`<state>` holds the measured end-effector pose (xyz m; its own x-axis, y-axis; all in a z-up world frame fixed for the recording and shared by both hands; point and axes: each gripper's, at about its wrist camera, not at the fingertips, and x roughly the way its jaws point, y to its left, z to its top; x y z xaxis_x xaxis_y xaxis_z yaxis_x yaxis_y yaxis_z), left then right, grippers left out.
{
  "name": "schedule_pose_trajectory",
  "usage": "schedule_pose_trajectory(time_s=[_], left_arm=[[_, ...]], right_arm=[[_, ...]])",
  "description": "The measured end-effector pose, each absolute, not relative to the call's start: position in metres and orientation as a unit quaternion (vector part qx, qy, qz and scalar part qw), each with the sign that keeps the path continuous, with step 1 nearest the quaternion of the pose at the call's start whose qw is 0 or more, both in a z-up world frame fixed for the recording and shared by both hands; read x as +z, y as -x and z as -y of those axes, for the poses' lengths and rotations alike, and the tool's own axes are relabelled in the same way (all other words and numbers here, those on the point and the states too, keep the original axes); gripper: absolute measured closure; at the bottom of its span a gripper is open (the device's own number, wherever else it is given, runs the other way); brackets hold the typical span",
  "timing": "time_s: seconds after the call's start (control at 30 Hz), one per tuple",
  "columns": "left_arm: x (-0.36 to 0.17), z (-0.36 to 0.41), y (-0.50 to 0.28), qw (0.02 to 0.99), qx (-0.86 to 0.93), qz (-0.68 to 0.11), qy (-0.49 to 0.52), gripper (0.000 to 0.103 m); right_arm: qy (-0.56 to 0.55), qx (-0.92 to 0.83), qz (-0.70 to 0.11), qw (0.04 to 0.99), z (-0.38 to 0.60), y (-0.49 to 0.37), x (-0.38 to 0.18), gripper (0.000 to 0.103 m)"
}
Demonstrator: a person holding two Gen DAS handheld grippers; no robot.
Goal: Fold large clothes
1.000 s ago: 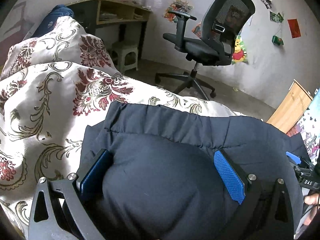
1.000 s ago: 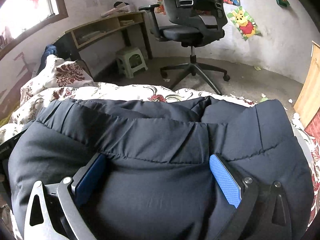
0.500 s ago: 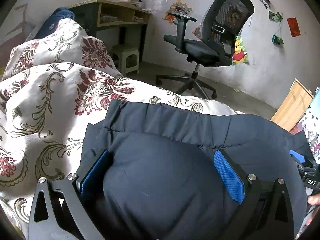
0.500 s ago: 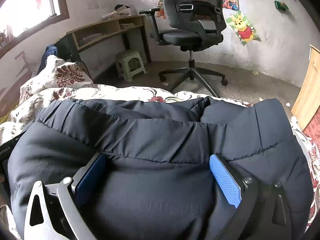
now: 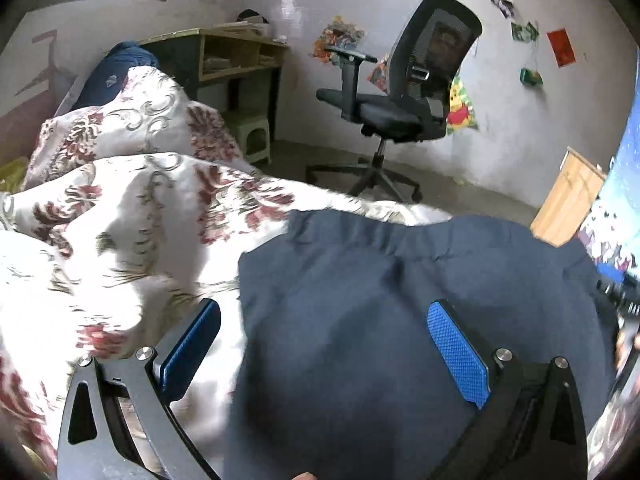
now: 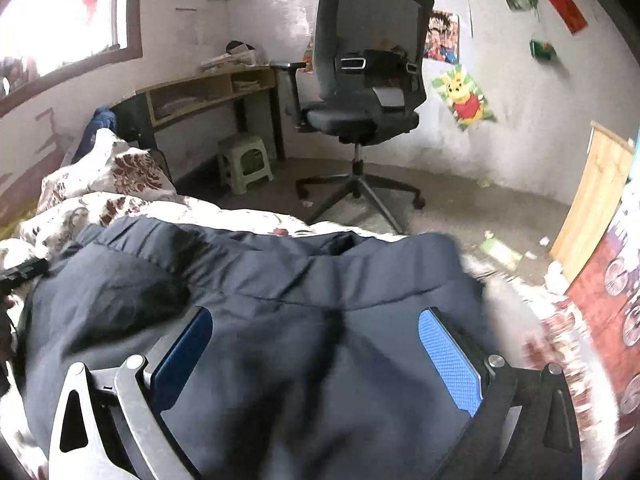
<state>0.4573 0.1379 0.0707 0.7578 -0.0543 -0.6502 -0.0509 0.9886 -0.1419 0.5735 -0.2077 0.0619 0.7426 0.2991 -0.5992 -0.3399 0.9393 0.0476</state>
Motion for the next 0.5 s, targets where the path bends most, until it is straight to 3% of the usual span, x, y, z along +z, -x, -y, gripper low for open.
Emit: schedule_pose_trajectory(time_s=[0.17, 0.5], left_arm=[[0.045, -0.163, -0.450, 0.912, -0.011, -0.405, 0.060, 0.001], [0.024, -0.195, -0.484, 0.878, -0.063, -0.441, 0.177, 0.001]], right_arm=[[0.037, 0.142, -0.325, 0.934, 0.237, -0.573, 0.058, 0.000], [-0.155, 0.154, -0.433, 0.874, 0.297, -0.618, 0.014, 0.000]])
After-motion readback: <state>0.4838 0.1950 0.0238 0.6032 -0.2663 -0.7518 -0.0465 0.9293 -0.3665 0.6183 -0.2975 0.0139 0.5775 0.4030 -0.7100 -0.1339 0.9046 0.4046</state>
